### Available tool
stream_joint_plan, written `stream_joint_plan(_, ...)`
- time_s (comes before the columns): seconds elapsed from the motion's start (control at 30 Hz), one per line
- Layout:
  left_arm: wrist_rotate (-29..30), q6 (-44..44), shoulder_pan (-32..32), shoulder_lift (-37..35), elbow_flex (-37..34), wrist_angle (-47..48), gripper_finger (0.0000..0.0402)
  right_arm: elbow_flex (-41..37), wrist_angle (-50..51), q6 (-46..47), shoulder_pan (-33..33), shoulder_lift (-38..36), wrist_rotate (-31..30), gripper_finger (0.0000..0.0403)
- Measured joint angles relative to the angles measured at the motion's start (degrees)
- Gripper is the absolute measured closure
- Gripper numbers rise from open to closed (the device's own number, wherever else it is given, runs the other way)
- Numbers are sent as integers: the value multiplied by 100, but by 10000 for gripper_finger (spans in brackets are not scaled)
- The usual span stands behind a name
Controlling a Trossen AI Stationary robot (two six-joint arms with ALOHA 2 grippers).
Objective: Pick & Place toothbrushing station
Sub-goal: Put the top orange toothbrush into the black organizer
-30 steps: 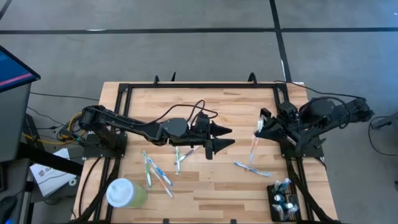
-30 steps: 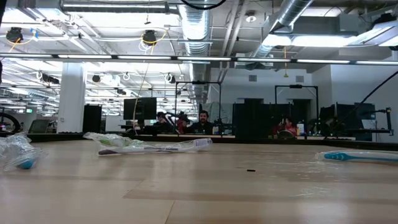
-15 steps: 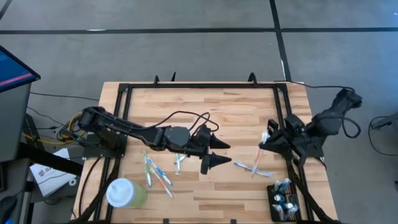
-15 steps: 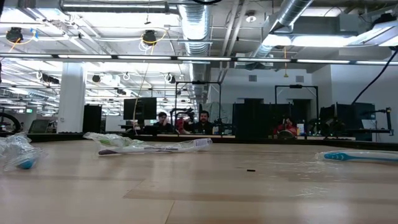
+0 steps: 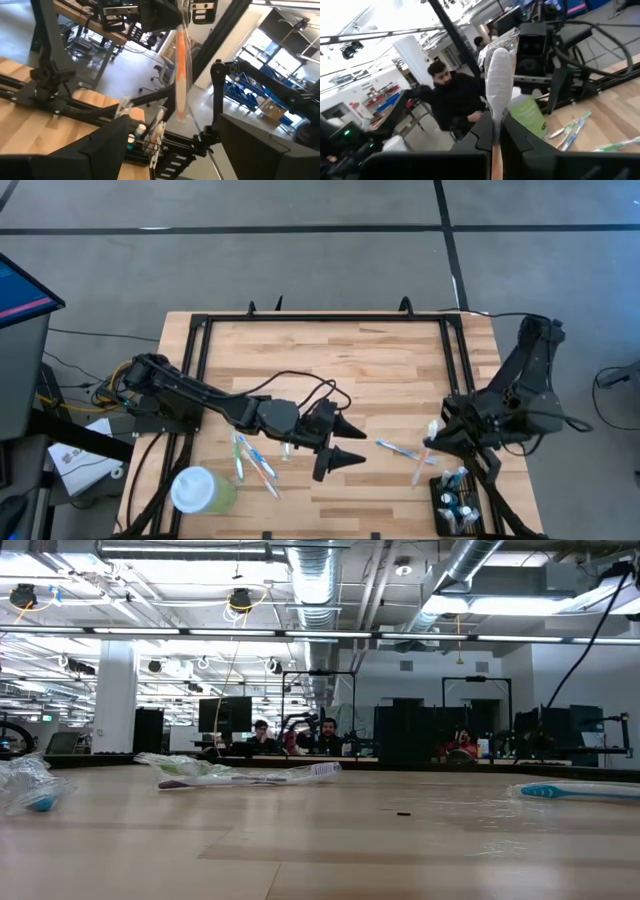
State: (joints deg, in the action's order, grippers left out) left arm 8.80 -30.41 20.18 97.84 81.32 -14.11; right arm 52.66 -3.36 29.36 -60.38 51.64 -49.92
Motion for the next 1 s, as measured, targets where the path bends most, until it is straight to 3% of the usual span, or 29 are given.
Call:
stream_joint_plan(0.33,464,-25,258,0,0,0,106,138,-243,-11,-1163,355,-693,398)
stream_joint_plan(0.63,1264,-287,367,0,0,-9,106,727,-226,-994,-2136,786,-1056,397)
stream_joint_plan(0.9,1843,-438,388,0,0,-13,106,763,461,-1001,-2726,955,-1120,397)
stream_joint_plan(1.0,1966,-468,388,0,0,-13,106,763,804,-1002,-2877,1021,-873,396)
